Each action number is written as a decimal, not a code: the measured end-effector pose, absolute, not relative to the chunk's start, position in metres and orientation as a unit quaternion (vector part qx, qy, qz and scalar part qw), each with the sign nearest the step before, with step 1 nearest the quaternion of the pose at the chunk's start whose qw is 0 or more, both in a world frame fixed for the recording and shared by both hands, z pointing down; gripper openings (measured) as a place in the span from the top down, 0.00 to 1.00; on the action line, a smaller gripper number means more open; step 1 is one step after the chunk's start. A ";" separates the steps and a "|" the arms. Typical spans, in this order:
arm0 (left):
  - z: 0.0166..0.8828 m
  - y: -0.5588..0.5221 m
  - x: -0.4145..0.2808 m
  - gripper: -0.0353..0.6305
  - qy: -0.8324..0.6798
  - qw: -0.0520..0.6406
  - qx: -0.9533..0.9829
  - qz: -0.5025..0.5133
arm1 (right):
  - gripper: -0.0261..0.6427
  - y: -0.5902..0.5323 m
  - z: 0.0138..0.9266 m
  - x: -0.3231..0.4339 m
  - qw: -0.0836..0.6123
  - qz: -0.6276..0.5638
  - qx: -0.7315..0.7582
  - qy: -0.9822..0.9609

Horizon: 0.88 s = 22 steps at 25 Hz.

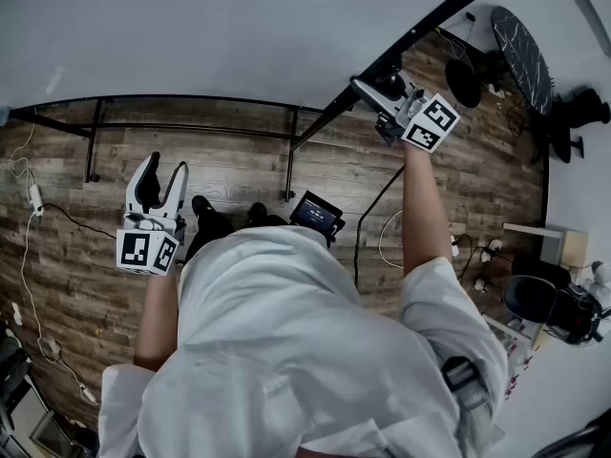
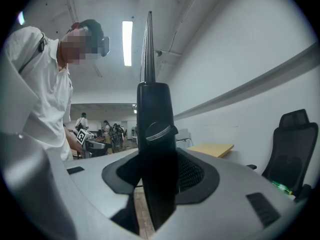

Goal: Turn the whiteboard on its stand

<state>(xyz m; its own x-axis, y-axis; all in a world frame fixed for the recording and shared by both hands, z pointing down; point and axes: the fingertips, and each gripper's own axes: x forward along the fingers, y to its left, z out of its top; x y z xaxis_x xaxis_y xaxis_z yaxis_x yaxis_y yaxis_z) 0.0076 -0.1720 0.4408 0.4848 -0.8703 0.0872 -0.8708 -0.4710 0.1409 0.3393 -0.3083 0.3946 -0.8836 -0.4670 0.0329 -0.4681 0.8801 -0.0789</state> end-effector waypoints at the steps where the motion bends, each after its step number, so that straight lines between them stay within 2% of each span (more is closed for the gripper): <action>1: 0.441 -0.172 0.008 0.59 -0.507 0.082 0.858 0.003 | 0.69 -0.308 0.395 0.342 0.007 0.043 0.242 -0.969; 22: 0.438 -0.176 0.017 0.59 -0.499 0.080 0.863 0.007 | 0.69 -0.301 0.394 0.375 0.042 0.038 0.245 -0.968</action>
<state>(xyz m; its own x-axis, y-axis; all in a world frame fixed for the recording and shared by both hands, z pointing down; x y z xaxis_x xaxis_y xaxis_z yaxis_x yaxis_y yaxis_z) 0.0165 -0.1760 0.4380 0.5023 -0.8598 0.0918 -0.8621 -0.4897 0.1305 0.3749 -0.3014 0.3937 -0.8767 -0.4706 0.1001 -0.4770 0.8772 -0.0538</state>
